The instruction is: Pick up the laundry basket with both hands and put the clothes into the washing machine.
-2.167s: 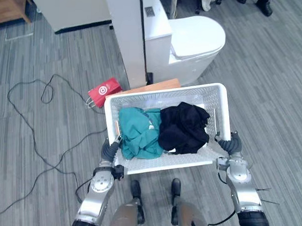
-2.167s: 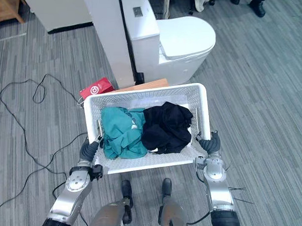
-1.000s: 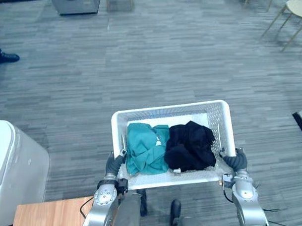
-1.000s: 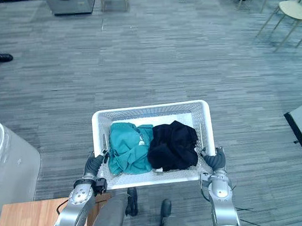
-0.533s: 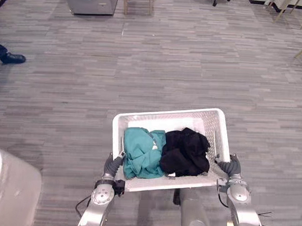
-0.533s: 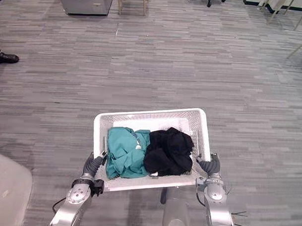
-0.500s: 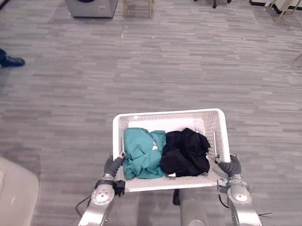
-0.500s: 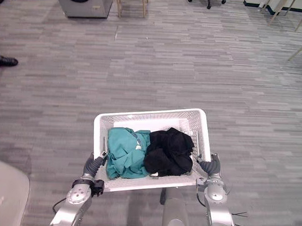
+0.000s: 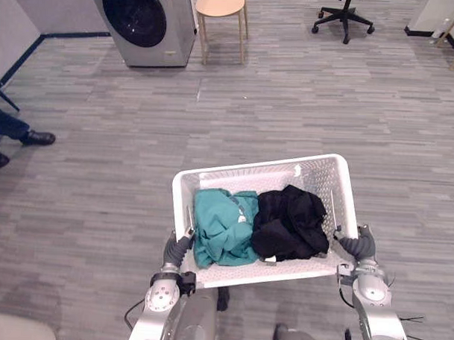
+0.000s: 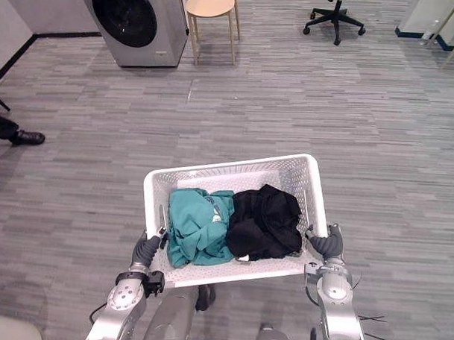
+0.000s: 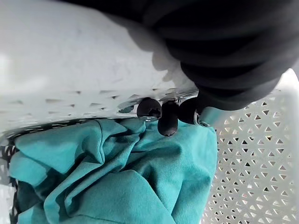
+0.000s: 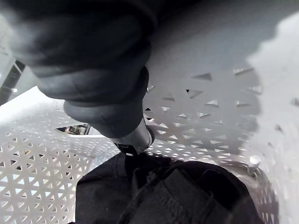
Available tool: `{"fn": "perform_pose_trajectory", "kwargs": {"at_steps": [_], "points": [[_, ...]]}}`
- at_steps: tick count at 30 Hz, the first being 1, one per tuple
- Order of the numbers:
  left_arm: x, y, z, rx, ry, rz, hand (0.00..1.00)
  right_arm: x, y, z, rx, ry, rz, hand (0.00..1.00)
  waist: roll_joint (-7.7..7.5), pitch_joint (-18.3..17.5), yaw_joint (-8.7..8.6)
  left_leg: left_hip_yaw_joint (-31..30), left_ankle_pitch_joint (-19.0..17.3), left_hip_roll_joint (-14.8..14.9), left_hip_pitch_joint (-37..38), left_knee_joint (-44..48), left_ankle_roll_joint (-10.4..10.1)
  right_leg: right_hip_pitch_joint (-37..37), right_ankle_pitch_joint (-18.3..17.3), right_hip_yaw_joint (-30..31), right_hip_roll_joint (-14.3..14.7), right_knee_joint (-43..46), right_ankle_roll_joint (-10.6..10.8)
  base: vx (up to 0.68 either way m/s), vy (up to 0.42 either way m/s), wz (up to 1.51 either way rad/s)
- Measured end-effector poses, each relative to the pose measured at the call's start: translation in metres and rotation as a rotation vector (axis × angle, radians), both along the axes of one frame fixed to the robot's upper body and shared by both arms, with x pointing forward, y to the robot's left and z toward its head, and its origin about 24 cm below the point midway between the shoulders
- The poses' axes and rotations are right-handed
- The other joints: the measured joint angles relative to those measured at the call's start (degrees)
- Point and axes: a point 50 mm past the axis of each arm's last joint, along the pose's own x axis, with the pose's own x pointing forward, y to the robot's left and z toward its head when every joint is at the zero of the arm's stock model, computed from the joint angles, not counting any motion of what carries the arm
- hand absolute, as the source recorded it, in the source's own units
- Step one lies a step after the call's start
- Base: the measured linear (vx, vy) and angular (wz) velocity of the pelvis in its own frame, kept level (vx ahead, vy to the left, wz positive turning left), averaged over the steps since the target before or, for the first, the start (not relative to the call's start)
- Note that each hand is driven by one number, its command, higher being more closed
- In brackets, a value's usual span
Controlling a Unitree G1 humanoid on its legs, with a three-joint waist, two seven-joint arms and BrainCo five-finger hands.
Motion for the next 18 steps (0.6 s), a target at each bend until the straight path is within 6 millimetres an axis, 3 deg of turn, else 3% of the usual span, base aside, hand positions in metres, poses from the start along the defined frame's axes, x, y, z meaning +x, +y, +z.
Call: {"fn": "perform_pose_trajectory", "kwargs": {"at_steps": [1,2,4,5,6,7,8,9,12,13,14,16,17,18], "points": [[0.002,0.000,0.002,0.001,-0.003,-0.001,1.00,0.001,0.000,0.000,-0.004,0.002,0.003,1.00,-0.80,0.22,0.18,-0.05,-1.50,-1.00,-1.11,3.23,5.43,1.12,0.54,0.32,-1.22,-0.62,0.73,0.76,0.283,0.06],[0.003,0.001,0.001,0.002,0.008,0.006,1.00,0.006,0.000,0.000,-0.008,0.006,0.015,1.00,-2.01,0.42,0.20,0.61,-5.68,-1.34,-2.44,10.33,10.20,1.81,2.87,1.63,-3.16,0.91,2.92,0.90,0.378,0.00],[-0.003,0.007,-0.003,0.007,0.037,0.030,1.00,0.007,0.003,-0.006,0.008,0.029,0.030,1.00,-4.14,0.12,0.47,2.19,-9.60,-2.17,-0.51,14.55,11.20,0.17,3.78,3.77,-5.07,9.10,3.65,0.69,0.315,-0.17],[-0.007,0.009,-0.005,0.010,0.051,0.036,1.00,0.005,0.009,-0.011,0.023,0.044,0.039,1.00,-5.13,-0.26,0.40,2.63,-13.80,-3.17,2.99,14.92,10.69,-3.59,5.25,6.24,-6.60,21.58,6.62,0.63,0.274,-0.26],[-0.006,0.010,-0.003,0.020,0.042,0.027,1.00,0.003,0.009,-0.013,0.034,0.050,0.036,1.00,-5.62,-0.19,0.09,2.62,-18.66,-3.98,6.76,13.88,9.79,-10.14,8.57,8.96,-7.50,38.73,11.52,0.61,0.264,-0.17],[-0.004,0.013,-0.002,0.034,0.036,0.021,1.00,0.003,0.011,-0.015,0.050,0.052,0.031,1.00,-6.57,-0.04,-0.14,2.60,-19.59,-4.89,8.17,14.05,9.54,-14.16,8.69,9.88,-8.19,47.61,11.42,0.60,0.192,0.04],[-0.003,0.017,-0.002,0.062,0.041,0.012,1.00,0.002,0.015,-0.018,0.068,0.062,0.030,1.00,-7.57,-0.18,-1.12,2.50,-21.08,-6.13,11.64,12.85,9.49,-20.62,7.17,9.31,-9.26,59.49,9.04,0.71,0.129,0.12],[-0.006,0.020,-0.004,0.073,0.056,0.012,1.00,0.000,0.018,-0.022,0.080,0.076,0.030,1.00,-7.35,-0.06,-1.99,2.49,-21.64,-6.48,16.43,9.96,9.39,-25.42,4.68,7.16,-9.21,63.22,4.96,0.59,0.085,0.04],[-0.006,0.020,-0.004,0.075,0.056,0.013,1.00,-0.001,0.018,-0.024,0.083,0.082,0.031,1.00,-6.21,0.10,-3.06,2.41,-22.27,-6.55,25.71,2.43,8.22,-33.44,0.35,1.38,-7.96,56.33,0.43,0.65,0.044,-0.10],[-0.003,0.020,-0.002,0.082,0.046,0.003,1.00,-0.001,0.018,-0.023,0.084,0.080,0.031,1.00,-5.81,0.11,-3.26,2.42,-22.79,-6.44,29.25,-1.03,7.24,-36.84,0.42,0.53,-5.87,45.65,-0.04,0.60,-0.023,0.03],[0.000,0.021,0.000,0.092,0.035,-0.007,1.00,-0.001,0.017,-0.023,0.087,0.078,0.029,1.00,-5.61,0.11,-4.09,2.18,-23.57,-6.06,32.08,-3.46,5.80,-38.60,3.51,0.21,-3.71,30.73,0.21,0.60,-0.051,0.16],[0.001,0.021,-0.001,0.098,0.040,-0.008,1.00,-0.002,0.018,-0.024,0.091,0.080,0.028,1.00,-6.20,-0.10,-5.52,0.97,-24.47,-6.63,36.28,-6.52,4.13,-38.77,10.84,-0.16,-2.49,12.71,0.86,0.60,-0.107,0.42],[-0.002,0.020,-0.007,0.097,0.064,-0.014,1.00,-0.007,0.016,-0.027,0.084,0.098,0.024,1.00,-6.80,-0.69,-6.22,-1.38,-25.95,-7.47,41.21,-8.02,1.51,-39.13,18.81,0.90,-1.99,8.63,-3.37,0.73,-0.153,0.45],[-0.003,0.017,-0.010,0.086,0.079,-0.017,1.00,-0.010,0.013,-0.029,0.076,0.112,0.019,1.00,-5.71,-1.52,-6.21,-2.06,-26.07,-6.50,42.33,-7.51,1.29,-39.29,23.31,0.99,-1.52,10.86,-4.79,0.93,-0.218,0.28]]}}
